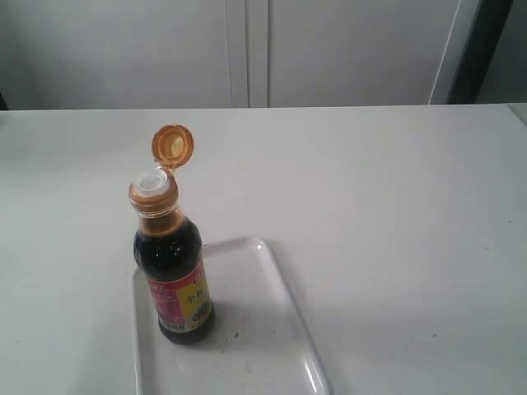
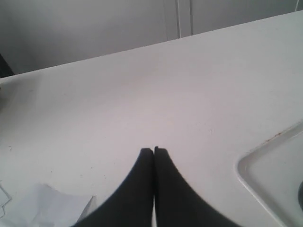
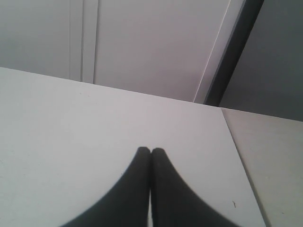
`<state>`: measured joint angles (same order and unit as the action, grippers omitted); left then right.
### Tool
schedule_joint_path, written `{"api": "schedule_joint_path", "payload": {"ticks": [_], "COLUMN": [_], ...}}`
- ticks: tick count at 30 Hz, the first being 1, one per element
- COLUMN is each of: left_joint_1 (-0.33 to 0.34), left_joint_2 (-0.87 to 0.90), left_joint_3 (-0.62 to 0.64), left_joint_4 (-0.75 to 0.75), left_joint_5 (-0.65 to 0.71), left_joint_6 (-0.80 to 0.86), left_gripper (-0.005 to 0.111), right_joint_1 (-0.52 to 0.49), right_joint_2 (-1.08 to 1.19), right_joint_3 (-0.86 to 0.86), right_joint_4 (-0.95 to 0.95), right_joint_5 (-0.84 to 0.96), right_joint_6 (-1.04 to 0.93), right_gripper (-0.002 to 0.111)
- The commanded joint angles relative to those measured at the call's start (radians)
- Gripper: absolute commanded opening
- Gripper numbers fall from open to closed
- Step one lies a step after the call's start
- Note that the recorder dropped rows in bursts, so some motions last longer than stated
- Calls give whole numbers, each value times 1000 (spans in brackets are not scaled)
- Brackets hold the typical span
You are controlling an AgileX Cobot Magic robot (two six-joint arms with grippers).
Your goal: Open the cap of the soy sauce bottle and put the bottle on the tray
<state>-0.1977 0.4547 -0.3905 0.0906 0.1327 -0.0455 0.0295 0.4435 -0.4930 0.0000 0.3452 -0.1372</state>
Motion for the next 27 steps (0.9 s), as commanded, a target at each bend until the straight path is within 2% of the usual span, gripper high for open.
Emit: {"api": "schedule_joint_path", "payload": {"ticks": [1,10,20,27], "left_joint_1": [35,116,144,197], "left_joint_2": [-67,-246,-398,-455], "left_joint_3": [50,162,281,360], "left_joint_4": [-27,-68,-91,-104], "left_joint_5": [-8,-4,1,18], "left_joint_6": [-10,-10,-13,-27], "left_gripper": [0,0,0,0], "right_joint_1": [-7,-7,-7,-7], "right_joint_2": [-6,-6,-6,-6], "right_joint_3": [6,6,6,6], "right_joint_4": [-8,-8,-8,-8], "right_joint_5": [-3,-3,-3,-3], "right_joint_6": [6,6,6,6], "right_gripper": [0,0,0,0]}}
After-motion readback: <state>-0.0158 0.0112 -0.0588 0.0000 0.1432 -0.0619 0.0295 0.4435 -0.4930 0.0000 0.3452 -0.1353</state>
